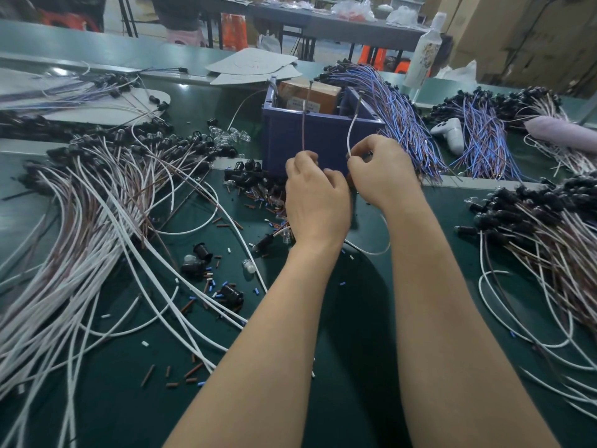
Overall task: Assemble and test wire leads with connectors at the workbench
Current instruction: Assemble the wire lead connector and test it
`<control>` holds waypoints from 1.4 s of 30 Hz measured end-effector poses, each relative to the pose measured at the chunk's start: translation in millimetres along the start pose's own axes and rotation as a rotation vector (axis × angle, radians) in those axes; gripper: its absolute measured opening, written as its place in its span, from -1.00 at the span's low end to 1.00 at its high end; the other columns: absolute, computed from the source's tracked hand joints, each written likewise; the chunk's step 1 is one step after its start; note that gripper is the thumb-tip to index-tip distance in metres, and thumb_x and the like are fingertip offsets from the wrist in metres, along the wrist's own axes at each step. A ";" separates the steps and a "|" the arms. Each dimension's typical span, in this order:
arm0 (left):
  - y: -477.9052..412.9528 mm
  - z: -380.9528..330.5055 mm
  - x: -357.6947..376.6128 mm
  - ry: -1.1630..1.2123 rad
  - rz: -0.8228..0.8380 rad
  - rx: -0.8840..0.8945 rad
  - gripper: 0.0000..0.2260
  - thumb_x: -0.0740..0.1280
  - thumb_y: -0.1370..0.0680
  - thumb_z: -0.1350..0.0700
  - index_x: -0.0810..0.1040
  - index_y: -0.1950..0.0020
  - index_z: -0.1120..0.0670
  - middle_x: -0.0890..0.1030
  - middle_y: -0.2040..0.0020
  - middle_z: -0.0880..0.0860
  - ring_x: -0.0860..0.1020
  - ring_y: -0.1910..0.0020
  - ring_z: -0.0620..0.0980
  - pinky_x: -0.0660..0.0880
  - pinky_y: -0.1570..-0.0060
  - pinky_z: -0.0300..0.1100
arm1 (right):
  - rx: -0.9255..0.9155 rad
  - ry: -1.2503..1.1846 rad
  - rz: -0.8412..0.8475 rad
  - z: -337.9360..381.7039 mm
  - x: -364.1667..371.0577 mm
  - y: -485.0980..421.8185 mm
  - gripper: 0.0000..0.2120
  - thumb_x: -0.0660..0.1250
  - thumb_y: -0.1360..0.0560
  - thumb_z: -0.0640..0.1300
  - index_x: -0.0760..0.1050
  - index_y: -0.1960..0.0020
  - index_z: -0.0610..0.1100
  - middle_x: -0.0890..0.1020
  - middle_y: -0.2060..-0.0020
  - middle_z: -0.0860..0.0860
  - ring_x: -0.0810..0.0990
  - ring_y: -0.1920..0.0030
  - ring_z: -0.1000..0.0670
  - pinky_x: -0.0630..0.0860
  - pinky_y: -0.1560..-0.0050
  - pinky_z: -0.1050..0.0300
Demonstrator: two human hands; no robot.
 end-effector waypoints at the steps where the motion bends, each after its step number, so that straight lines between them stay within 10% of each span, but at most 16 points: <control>1: 0.0 -0.3 0.6 -0.006 0.011 0.004 -0.76 0.16 -0.60 0.16 0.38 -0.25 0.18 0.43 -0.21 0.09 0.49 -0.05 0.10 0.41 0.00 -0.07 | -0.006 0.003 -0.004 0.2 0.0 -0.4 -0.82 0.20 -0.51 -0.20 0.53 -0.04 -0.14 0.55 0.17 -0.02 0.50 0.09 -0.05 0.38 0.10 0.18; 42: -0.7 -3.8 6.1 -0.088 0.087 0.081 -0.76 0.14 -0.60 0.18 0.43 -0.23 0.19 0.49 -0.20 0.12 0.48 -0.12 0.14 0.40 -0.08 0.04 | -0.014 -0.009 0.004 -1.3 1.1 -0.8 -0.83 0.22 -0.51 -0.19 0.55 -0.03 -0.10 0.49 0.23 0.03 0.47 0.11 -0.02 0.40 0.11 0.17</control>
Point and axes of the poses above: each hand's wrist, its own y-axis away from the middle knuckle, its own x-axis out of the palm, z = x × y, the point moved 4 cm from there along -y, towards the middle knuckle
